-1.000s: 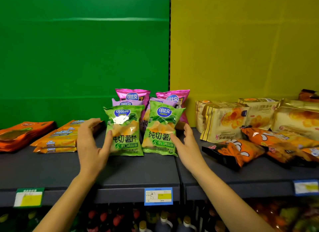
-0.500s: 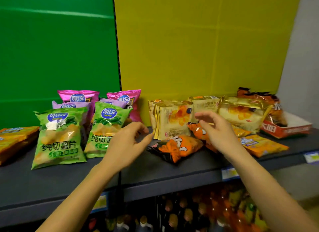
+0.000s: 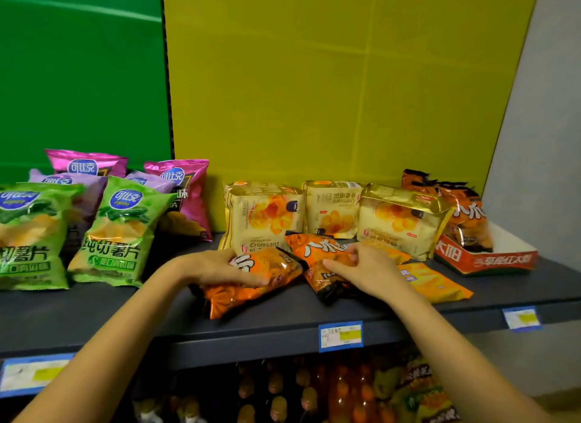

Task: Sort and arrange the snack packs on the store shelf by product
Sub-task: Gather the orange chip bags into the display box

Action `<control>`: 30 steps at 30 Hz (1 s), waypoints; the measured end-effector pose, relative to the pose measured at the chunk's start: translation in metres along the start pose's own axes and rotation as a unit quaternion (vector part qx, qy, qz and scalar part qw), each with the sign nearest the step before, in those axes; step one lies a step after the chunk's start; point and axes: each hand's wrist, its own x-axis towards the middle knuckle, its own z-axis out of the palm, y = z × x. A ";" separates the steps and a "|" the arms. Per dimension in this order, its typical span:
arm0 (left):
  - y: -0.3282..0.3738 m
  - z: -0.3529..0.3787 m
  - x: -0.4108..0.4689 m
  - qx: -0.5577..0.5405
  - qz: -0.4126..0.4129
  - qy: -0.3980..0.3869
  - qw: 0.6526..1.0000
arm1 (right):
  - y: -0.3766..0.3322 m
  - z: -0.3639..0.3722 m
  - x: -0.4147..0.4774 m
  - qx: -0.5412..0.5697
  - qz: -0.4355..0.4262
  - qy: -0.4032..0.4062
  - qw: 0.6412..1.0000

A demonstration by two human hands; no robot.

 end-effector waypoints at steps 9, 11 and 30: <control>-0.031 -0.001 -0.021 -0.074 0.003 0.015 0.997 | -0.001 0.002 0.009 0.034 0.018 -0.127 0.991; -0.031 0.000 -0.022 -0.079 0.020 0.038 0.996 | -0.005 0.002 0.010 0.039 0.015 -0.133 0.990; 0.056 -0.019 -0.041 0.177 0.222 0.423 0.860 | 0.060 -0.064 -0.025 0.332 -0.007 0.062 0.941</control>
